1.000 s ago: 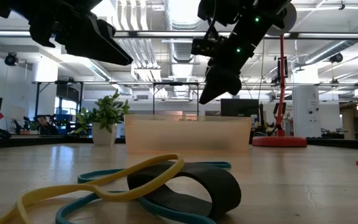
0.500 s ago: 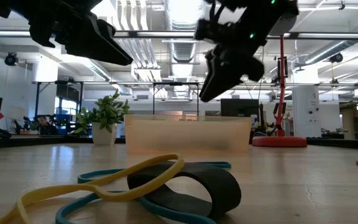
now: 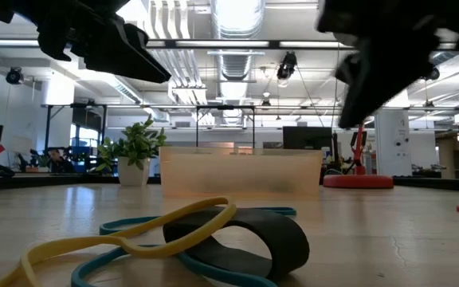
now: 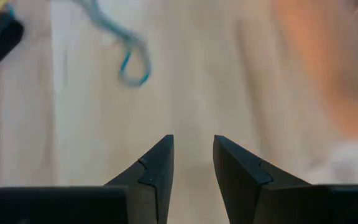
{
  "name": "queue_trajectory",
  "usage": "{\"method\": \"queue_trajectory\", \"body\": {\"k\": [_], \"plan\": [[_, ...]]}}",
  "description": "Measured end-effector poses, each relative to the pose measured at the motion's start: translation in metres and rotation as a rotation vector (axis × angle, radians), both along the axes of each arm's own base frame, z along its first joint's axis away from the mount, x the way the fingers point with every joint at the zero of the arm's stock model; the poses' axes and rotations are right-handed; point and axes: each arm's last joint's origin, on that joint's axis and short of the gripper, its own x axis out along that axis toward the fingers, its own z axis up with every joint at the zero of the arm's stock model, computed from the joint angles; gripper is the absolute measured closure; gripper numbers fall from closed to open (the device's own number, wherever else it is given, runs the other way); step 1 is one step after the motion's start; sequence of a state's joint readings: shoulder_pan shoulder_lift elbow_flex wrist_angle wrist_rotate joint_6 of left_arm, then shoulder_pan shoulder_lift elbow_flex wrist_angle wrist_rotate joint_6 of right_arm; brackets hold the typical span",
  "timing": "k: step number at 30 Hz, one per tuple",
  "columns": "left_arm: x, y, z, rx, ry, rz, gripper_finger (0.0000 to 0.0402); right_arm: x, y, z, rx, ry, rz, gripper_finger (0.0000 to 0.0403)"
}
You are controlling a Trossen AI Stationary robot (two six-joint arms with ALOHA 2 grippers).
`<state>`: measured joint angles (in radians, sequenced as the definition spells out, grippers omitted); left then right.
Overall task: Pick and place rubber bands into bin
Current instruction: Put the red rubber band into the orange bin
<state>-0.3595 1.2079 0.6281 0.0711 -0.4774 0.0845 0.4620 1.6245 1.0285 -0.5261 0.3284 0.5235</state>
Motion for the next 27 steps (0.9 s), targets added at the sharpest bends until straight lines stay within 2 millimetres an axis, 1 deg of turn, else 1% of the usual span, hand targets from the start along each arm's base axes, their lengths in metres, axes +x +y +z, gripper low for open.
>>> {"method": "queue_trajectory", "body": {"k": [5,8,11,16,19,23,27], "plan": [[0.000,0.000,0.001,-0.003,-0.007,0.000,0.0260,-0.030,0.032,-0.021,0.123,0.032,-0.157,0.0309],[0.001,0.000,0.001,-0.004,-0.011,-0.001,0.0260,-0.044,0.046,-0.026,0.205,0.030,-0.276,0.0316],[0.001,-0.001,0.003,0.013,-0.026,-0.012,0.0260,-0.053,0.056,-0.026,0.281,0.000,-0.407,0.0325],[0.002,0.000,0.003,0.035,-0.026,-0.018,0.0260,-0.061,0.062,-0.024,0.391,-0.003,-0.657,0.0342],[0.003,0.001,0.004,0.037,-0.040,-0.019,0.0260,-0.065,0.063,-0.024,0.427,-0.001,-0.760,0.0351],[0.003,0.001,0.005,0.051,-0.041,-0.026,0.0260,-0.067,0.066,-0.023,0.469,0.000,-0.828,0.0361],[0.003,0.001,0.005,0.052,-0.040,-0.026,0.0260,-0.070,0.069,-0.025,0.477,0.010,-0.843,0.0365]]}}
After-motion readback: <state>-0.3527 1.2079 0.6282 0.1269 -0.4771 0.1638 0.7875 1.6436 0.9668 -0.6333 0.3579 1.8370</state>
